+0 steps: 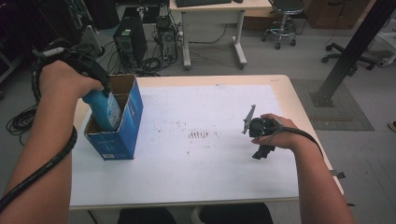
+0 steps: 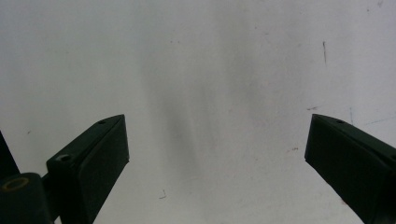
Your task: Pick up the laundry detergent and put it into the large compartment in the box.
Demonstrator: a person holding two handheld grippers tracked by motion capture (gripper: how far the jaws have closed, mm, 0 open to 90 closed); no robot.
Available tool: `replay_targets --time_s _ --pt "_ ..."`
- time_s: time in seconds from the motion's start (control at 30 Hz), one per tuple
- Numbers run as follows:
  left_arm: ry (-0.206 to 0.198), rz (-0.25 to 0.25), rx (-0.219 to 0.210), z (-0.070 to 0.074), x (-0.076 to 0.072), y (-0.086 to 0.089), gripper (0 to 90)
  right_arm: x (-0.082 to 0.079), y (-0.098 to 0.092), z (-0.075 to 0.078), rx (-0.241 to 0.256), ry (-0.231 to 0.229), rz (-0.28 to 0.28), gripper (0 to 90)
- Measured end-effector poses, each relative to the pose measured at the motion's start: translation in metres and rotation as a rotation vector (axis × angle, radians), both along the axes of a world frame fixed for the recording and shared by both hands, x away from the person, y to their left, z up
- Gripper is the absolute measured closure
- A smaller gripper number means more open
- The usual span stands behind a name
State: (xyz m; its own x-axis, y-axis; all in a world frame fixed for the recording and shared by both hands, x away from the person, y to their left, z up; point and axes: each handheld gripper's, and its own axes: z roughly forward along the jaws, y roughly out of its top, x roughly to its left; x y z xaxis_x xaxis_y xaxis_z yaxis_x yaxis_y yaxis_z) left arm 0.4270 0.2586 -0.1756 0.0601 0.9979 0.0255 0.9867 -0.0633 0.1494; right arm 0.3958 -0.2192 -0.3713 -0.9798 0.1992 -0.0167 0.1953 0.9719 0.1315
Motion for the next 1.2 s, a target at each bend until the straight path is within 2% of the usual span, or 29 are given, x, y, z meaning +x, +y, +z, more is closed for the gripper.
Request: replay_targets --time_s 0.27,0.53,0.93,1.2 --pt "0.007 -0.006 0.004 -0.014 0.0 0.0 37.7 0.0 0.001 -0.001 0.004 -0.001 0.004 6.1" --pt "0.031 -0.009 0.003 -0.035 0.001 -0.003 37.7 0.0 0.002 -0.004 0.007 0.001 0.01 6.2" --pt "0.037 -0.009 0.009 -0.056 0.002 -0.006 37.7 -0.001 0.002 -0.008 0.006 0.012 -0.005 6.2" --pt "0.037 -0.001 0.011 -0.068 0.002 -0.007 37.7 -0.001 0.003 -0.01 0.012 0.008 0.006 6.2"
